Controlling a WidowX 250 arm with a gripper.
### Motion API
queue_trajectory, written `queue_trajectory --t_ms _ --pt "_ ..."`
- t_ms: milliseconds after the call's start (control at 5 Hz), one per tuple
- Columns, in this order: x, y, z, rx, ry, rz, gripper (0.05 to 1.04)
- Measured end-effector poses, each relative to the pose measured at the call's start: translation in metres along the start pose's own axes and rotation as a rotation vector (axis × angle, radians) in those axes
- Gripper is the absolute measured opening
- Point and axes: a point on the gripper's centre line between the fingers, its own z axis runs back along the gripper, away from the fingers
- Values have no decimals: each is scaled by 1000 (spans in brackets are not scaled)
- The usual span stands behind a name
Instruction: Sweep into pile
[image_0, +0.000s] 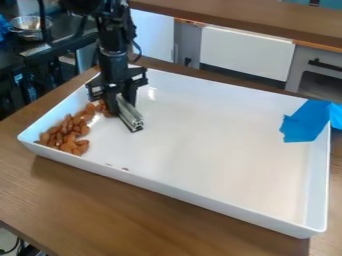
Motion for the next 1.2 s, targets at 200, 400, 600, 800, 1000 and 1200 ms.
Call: queue_trajectory --t_ms 200,400,600,800,1000,1200 --pt "0 -9 2 21 69 71 381" --pt "3 -24 6 30 126 137 381" --pt "7 -34 7 34 163 198 381" --pt "5 -38 8 28 177 230 381" --pt "-2 -31 6 24 186 215 381" --pt "-17 -21 9 24 226 191 381"
